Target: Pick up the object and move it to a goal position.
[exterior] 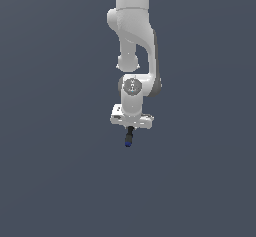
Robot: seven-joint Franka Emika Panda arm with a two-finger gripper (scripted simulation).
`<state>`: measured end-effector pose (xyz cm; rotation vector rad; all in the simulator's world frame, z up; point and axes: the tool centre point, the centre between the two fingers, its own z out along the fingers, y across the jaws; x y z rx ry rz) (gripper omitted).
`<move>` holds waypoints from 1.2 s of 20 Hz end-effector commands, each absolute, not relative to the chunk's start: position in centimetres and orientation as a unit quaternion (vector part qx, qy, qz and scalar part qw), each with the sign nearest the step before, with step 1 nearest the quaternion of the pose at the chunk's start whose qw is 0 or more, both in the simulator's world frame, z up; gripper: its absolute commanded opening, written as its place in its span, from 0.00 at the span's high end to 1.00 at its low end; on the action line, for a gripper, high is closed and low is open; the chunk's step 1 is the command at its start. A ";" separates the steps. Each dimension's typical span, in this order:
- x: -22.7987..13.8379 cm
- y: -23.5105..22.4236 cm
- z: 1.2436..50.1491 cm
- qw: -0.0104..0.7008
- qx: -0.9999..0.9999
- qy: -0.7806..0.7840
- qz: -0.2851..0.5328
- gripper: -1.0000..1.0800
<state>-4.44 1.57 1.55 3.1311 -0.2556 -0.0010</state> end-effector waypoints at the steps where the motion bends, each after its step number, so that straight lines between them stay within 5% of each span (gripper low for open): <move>1: -4.6 1.9 1.6 0.000 0.997 -0.081 0.000 1.00; 24: -15.9 18.2 2.2 0.000 0.997 -0.081 0.000 1.00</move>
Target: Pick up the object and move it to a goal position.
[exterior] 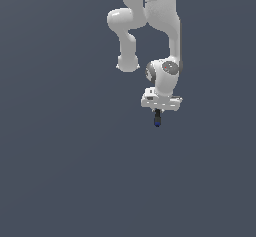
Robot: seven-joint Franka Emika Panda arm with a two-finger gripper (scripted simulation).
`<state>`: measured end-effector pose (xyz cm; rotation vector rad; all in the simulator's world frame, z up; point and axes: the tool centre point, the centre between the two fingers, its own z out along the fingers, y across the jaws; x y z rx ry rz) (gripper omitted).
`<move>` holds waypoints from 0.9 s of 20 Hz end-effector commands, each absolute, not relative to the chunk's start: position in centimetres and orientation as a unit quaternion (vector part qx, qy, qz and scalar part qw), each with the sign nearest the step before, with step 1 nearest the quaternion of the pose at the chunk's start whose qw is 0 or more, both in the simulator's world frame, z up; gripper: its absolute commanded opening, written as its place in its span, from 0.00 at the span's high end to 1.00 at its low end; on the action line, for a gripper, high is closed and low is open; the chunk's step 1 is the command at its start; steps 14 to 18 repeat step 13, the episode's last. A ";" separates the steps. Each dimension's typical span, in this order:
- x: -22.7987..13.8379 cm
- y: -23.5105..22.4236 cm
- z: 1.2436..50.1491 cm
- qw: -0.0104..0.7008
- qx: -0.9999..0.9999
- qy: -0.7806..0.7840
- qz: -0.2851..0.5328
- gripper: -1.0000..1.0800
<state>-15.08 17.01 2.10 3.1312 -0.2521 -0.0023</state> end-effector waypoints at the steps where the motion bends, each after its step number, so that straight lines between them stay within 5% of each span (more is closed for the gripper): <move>1: -16.3 18.8 2.2 0.000 0.997 -0.081 0.000 1.00; 18: -18.5 22.7 2.3 0.000 0.997 -0.081 0.000 1.00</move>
